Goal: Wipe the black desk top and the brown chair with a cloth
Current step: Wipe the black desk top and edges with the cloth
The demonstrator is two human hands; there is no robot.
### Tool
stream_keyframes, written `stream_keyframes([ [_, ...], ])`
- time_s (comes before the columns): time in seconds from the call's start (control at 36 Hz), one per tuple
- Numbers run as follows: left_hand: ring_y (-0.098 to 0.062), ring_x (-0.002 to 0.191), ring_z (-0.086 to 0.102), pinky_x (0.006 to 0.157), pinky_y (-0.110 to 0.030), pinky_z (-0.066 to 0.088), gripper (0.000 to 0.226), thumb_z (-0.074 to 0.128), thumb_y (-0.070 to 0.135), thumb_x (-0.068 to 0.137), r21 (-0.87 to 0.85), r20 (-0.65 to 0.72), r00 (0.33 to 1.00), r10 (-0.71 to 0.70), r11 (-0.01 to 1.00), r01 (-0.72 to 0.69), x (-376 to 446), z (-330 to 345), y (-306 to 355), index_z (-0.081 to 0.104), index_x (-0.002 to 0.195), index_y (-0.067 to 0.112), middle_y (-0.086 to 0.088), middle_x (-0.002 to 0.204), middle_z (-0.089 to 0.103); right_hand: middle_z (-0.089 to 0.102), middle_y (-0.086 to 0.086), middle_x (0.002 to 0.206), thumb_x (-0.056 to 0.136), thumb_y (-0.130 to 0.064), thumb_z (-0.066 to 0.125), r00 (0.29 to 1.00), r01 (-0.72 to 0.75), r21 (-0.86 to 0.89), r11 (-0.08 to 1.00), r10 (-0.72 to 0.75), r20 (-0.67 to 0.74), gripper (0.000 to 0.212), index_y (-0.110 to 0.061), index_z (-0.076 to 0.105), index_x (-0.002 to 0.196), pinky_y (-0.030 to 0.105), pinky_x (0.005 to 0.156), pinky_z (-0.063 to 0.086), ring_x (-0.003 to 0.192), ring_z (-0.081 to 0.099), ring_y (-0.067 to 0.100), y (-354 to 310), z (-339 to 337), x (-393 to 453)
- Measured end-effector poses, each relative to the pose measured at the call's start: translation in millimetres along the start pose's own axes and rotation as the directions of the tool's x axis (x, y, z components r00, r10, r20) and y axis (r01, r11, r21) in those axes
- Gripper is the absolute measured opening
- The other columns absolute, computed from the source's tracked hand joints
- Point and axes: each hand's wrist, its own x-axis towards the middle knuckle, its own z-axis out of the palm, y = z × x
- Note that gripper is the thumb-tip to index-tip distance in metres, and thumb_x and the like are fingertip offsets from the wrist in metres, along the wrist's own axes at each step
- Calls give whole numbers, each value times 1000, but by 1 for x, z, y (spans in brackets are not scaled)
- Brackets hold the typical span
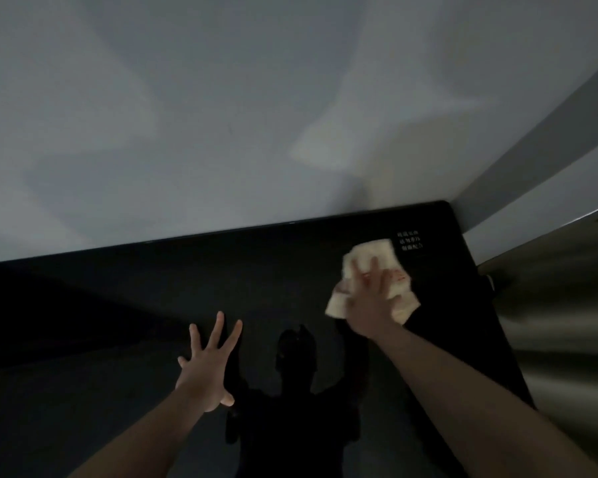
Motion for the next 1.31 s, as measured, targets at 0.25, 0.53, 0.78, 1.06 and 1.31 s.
stream_keyframes([
  [0.25,-43,143,-37,115,-74,18,145,91,22,71,-3,-3,1000,-2,1000,2,0,-2,0,-26,152,48,15,150,-52,-28,-9,164,100,-38,48,956,287,-160,945,-270,116,82,-52,-12,154,68,118,4,152,-22,29,-7,7,17],
  [0.53,-44,142,-38,113,-75,18,147,92,22,70,-12,-8,1000,3,1000,-3,4,-1,-1,-28,150,49,16,148,-54,-8,9,168,81,-49,76,969,-169,-20,985,162,-188,115,-26,-5,161,59,120,16,154,-1,38,90,-76,58],
  [0.78,-46,143,-37,112,-76,17,147,92,24,70,4,2,1000,-2,1000,2,3,-4,1,-28,150,48,14,149,-54,-10,6,168,86,-59,67,944,-291,50,956,295,-146,109,-34,-8,160,62,120,5,154,-2,35,97,-70,69],
  [1.06,-47,143,-36,113,-77,18,148,93,22,69,12,4,1000,-10,1000,10,3,-5,3,-28,151,49,14,148,-54,-23,10,165,94,-64,50,963,-252,19,968,252,-93,97,-36,-17,157,65,118,-5,151,-11,46,27,-30,57],
  [1.31,-47,142,-37,112,-78,19,150,94,24,68,22,-3,1000,-12,1000,12,2,-5,0,-28,150,49,13,147,-55,-24,8,164,93,-65,48,995,-93,-54,994,91,-44,96,-39,-22,154,67,119,-1,151,-13,45,-19,13,31],
])
